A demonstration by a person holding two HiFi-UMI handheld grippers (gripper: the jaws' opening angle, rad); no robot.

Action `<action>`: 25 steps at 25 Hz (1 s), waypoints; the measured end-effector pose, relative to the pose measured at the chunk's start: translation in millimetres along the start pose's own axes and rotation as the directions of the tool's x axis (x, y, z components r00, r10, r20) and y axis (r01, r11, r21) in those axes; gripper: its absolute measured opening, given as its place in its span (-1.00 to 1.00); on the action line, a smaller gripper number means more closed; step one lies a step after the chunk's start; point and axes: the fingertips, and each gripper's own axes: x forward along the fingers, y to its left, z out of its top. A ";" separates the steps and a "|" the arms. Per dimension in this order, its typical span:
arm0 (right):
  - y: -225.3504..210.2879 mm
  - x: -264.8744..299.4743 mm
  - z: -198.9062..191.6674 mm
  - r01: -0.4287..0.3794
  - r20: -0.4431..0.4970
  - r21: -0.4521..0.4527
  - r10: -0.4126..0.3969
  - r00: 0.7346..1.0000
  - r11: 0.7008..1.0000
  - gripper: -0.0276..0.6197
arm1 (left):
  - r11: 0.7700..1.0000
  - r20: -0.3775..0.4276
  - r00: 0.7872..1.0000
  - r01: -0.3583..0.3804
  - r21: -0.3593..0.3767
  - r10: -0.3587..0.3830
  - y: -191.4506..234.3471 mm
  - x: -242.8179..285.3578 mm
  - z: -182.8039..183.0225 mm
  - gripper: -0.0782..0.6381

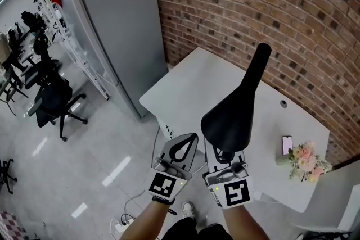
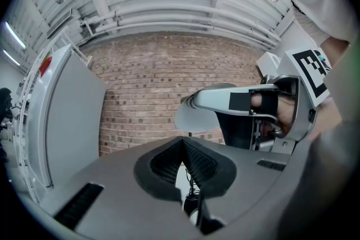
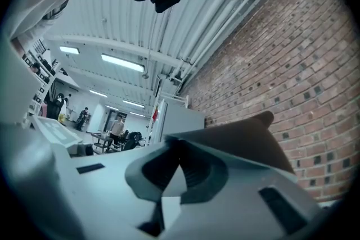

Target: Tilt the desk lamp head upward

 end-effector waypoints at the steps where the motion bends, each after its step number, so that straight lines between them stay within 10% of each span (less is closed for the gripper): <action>1: 0.0 -1.0 1.9 -0.001 -0.002 0.004 0.001 1.000 1.000 -0.87 | 1.000 0.001 1.000 0.000 0.001 0.000 -1.9 -0.8 2.2 -0.77; 25: -11.3 -15.0 53.1 0.008 0.000 -0.048 -0.008 1.000 0.999 -0.87 | 0.999 0.078 0.997 0.018 0.038 -0.020 -29.2 4.2 53.7 -0.77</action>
